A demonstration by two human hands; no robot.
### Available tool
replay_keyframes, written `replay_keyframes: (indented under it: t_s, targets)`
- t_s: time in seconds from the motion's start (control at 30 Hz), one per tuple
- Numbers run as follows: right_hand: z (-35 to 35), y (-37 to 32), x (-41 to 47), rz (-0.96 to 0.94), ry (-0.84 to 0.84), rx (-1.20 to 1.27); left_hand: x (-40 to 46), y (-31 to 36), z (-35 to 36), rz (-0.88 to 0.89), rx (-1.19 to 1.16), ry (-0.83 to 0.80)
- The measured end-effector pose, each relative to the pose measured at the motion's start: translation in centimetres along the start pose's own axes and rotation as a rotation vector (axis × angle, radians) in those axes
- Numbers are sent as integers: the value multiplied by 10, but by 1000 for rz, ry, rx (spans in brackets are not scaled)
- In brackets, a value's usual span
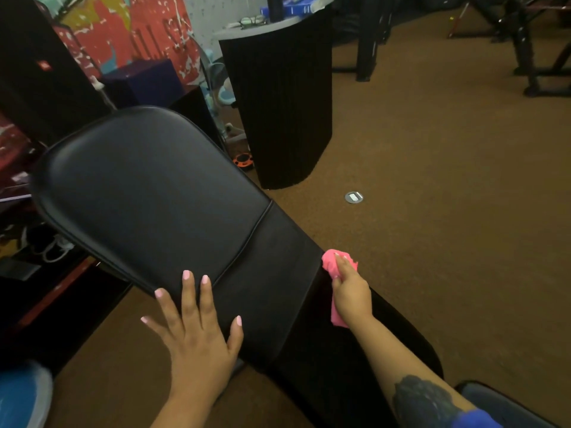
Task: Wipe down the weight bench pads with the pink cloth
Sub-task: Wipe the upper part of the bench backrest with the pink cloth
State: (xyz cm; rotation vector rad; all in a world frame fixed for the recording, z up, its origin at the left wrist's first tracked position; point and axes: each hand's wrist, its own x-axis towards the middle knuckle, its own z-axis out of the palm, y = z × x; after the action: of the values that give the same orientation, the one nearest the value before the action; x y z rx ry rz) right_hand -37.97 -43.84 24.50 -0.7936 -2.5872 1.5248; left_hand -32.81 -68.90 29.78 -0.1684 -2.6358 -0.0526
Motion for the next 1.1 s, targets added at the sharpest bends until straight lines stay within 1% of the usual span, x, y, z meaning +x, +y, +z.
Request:
replay_keyframes:
  t_s: [0.1, 0.23, 0.27, 0.33, 0.4, 0.43, 0.63, 0.73, 0.83, 0.93, 1.03, 1.1]
  targets:
    - [2, -5, -7, -26, -31, 7, 0, -1, 3, 4, -4, 26]
    - [-1, 19, -29, -136, -52, -70, -1, -1, 6, 5, -17, 33]
    - [-3, 25, -32, -132, -47, -77, -1, -1, 6, 5, -22, 30]
    - [-8, 33, -30, -58, -32, -82, 1, 0, 6, 10, -24, 22]
    - [-9, 31, -20, 24, -17, -83, 3, -1, 7, 16, -23, 21]
    - [-9, 28, -15, 35, -9, -85, 4, -1, 7, 18, -27, 24]
    - [0, 4, -9, -54, -15, -66, 4, -2, 3, 2, -34, -19]
    - [-1, 12, -25, -111, -54, -60, 5, 0, 2, -20, -15, -56]
    - [-9, 32, -34, -170, -109, -108, 6, 4, -2, -41, 25, -74]
    - [-19, 44, -30, -106, -135, -119, 7, 6, -4, -57, 77, -80]
    - [-23, 37, -15, -45, -133, -69, 9, 7, -6, -83, 105, -99]
    - [-22, 28, -8, -42, -136, -64, 9, 7, -7, -95, 123, -107]
